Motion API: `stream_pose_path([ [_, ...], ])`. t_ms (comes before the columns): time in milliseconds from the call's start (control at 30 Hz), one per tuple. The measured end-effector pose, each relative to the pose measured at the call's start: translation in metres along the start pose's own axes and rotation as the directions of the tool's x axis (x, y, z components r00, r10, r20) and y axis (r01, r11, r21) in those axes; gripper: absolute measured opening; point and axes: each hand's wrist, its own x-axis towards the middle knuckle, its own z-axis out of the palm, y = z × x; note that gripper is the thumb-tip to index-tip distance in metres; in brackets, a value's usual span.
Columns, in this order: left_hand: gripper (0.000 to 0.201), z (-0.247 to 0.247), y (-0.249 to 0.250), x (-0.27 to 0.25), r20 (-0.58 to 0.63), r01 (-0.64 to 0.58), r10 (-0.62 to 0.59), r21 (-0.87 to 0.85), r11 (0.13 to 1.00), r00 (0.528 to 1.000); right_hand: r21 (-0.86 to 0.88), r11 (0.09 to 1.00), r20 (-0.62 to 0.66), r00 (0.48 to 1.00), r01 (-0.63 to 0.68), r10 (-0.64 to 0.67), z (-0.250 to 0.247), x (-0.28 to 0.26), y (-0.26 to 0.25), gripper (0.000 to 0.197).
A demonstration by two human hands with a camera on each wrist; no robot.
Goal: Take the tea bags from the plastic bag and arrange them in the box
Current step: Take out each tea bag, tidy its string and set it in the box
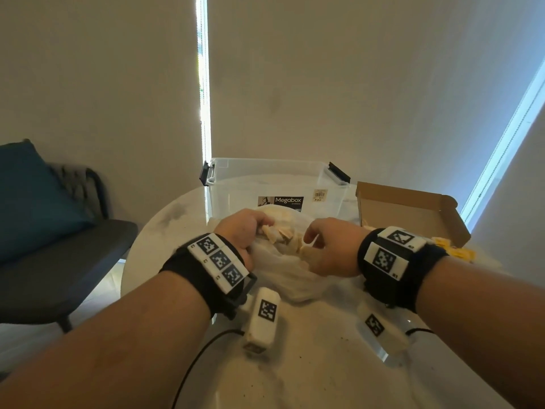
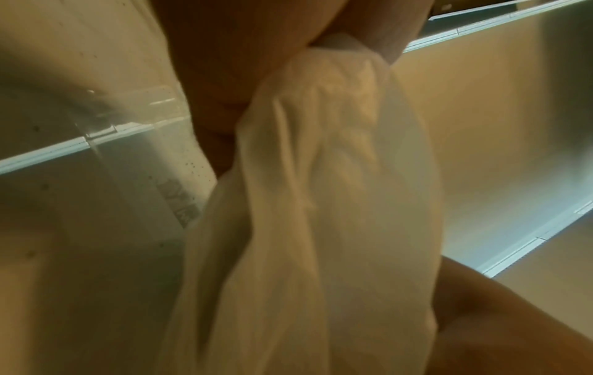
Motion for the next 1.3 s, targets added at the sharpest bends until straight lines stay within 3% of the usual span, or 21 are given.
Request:
stream_pose_path([
  [100,0.076,0.004,-0.003,0.001,-0.021,-0.069,0.069,0.022,0.997,0.997,0.064,0.998,0.042,0.999,-0.031,0.028,-0.004,0.003,0.005,0.062],
  [200,0.053,0.011,-0.003,0.003,-0.017,-0.124,0.125,0.082,0.989,0.992,0.357,0.931,0.087,0.995,-0.079,0.051,-0.008,0.001,0.005,0.059],
  [300,0.055,0.017,-0.003,0.004,0.065,-0.118,0.112,0.100,0.988,0.992,0.510,0.856,0.112,0.993,-0.083,0.029,-0.011,-0.001,0.003,0.077],
  [333,0.056,0.019,-0.003,0.003,0.095,-0.118,0.107,0.121,0.986,0.990,0.518,0.852,0.125,0.992,-0.071,0.007,-0.010,-0.001,0.002,0.078],
  [433,0.046,0.025,-0.005,0.003,0.194,-0.117,0.092,0.123,0.986,0.977,0.496,0.868,0.101,0.994,-0.025,-0.029,-0.006,0.001,0.001,0.053],
  [500,0.031,0.027,-0.007,0.007,0.200,-0.133,0.112,0.094,0.987,0.973,0.445,0.895,0.046,0.998,0.017,-0.042,-0.006,0.003,0.004,0.048],
  [600,0.025,0.029,-0.007,0.011,0.186,-0.132,0.117,0.069,0.989,0.975,0.328,0.943,-0.042,0.998,0.063,-0.052,-0.008,0.003,0.009,0.039],
  [667,0.029,0.029,-0.007,0.013,0.149,-0.121,0.108,0.078,0.990,0.983,0.296,0.954,-0.055,0.998,0.051,-0.037,-0.007,0.004,0.013,0.036],
  [767,0.054,0.031,-0.006,0.008,0.037,-0.112,0.108,0.122,0.986,0.993,0.272,0.962,-0.068,0.998,0.036,-0.019,-0.008,0.003,0.019,0.032],
  [833,0.053,0.031,-0.004,0.002,-0.080,-0.153,0.177,0.242,0.958,0.981,0.296,0.955,-0.095,0.995,0.032,-0.004,-0.013,0.003,0.026,0.031],
  [900,0.042,0.028,0.000,-0.005,-0.164,-0.194,0.292,0.446,0.874,0.942,0.375,0.927,-0.122,0.992,0.025,0.022,-0.022,0.001,0.031,0.027],
  [967,0.051,0.026,0.005,-0.014,-0.206,-0.203,0.420,0.639,0.742,0.884,0.447,0.894,-0.145,0.988,0.024,0.046,-0.030,-0.003,0.033,0.025],
  [1033,0.056,0.028,0.013,-0.027,-0.172,-0.326,0.641,0.746,0.581,0.748,0.522,0.852,-0.177,0.982,0.037,0.066,-0.037,-0.007,0.035,0.022],
  [1067,0.048,0.032,0.017,-0.035,-0.122,-0.398,0.721,0.766,0.505,0.682,0.563,0.825,-0.191,0.979,0.048,0.073,-0.039,-0.008,0.035,0.021],
  [1100,0.038,0.038,0.021,-0.039,-0.083,-0.445,0.748,0.759,0.476,0.658,0.610,0.790,-0.203,0.976,0.062,0.080,-0.042,-0.010,0.035,0.019],
  [1133,0.030,0.045,0.024,-0.045,-0.067,-0.482,0.730,0.710,0.514,0.680,0.660,0.748,-0.209,0.974,0.077,0.084,-0.044,-0.012,0.034,0.017],
  [1167,0.028,0.052,0.027,-0.049,-0.068,-0.494,0.652,0.595,0.634,0.755,0.711,0.697,-0.210,0.974,0.095,0.082,-0.047,-0.014,0.033,0.016],
  [1233,0.038,0.067,0.029,-0.058,-0.023,-0.338,0.358,0.277,0.899,0.933,0.821,0.556,-0.201,0.977,0.126,0.076,-0.054,-0.017,0.030,0.026],
  [1300,0.051,0.077,0.029,-0.062,0.068,-0.158,0.155,0.054,0.986,0.986,0.908,0.392,-0.181,0.982,0.147,0.050,-0.062,-0.021,0.028,0.032],
])
